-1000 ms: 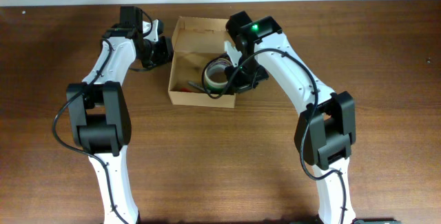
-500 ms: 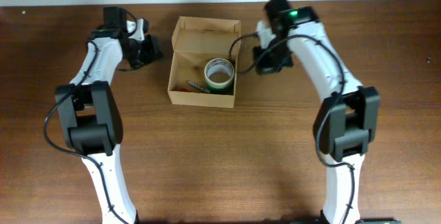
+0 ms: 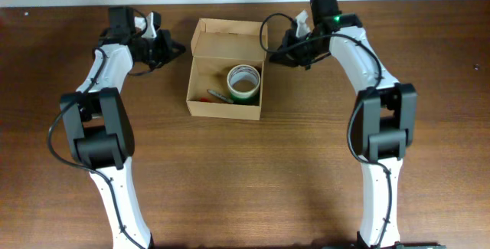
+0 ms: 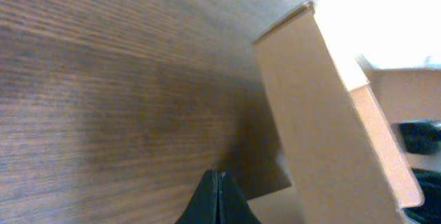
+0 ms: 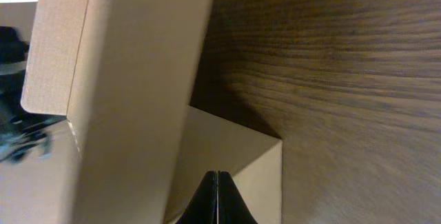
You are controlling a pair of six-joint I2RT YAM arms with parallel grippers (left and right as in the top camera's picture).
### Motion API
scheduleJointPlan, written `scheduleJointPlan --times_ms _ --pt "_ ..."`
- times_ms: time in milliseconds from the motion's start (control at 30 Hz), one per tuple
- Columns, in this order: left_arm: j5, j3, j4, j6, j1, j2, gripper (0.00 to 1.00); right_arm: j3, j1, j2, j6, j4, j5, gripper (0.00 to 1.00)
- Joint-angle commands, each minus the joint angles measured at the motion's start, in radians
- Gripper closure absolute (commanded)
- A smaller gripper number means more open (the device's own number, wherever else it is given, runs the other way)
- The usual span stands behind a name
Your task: Pack container
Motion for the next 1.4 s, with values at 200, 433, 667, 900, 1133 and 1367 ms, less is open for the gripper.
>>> scheduleJointPlan --times_ms 200,433,667,900,1133,1367 --pt "0.428 -0.003 0.251 -0.253 0.076 0.182 0.98 -0.004 -0.088 0.076 0.085 0.062 -0.206 0.96" --pt "0.543 -0.003 0.461 -0.488 0.052 0.263 0.98 -0.004 -0.119 0.101 0.119 0.07 -0.214 0.97" --pt "0.53 -0.003 0.477 -0.516 0.026 0.266 0.98 -0.004 -0.1 0.156 0.19 0.108 -0.258 0.96" --pt "0.505 -0.003 0.473 -0.529 -0.005 0.266 0.98 -0.004 -0.072 0.169 0.223 0.163 -0.257 0.96" --pt "0.446 -0.003 0.468 -0.539 -0.054 0.266 0.98 -0.004 -0.041 0.169 0.249 0.224 -0.285 0.96" --pt "0.406 -0.002 0.451 -0.538 -0.092 0.265 0.98 -0.004 -0.009 0.169 0.295 0.324 -0.341 0.96"
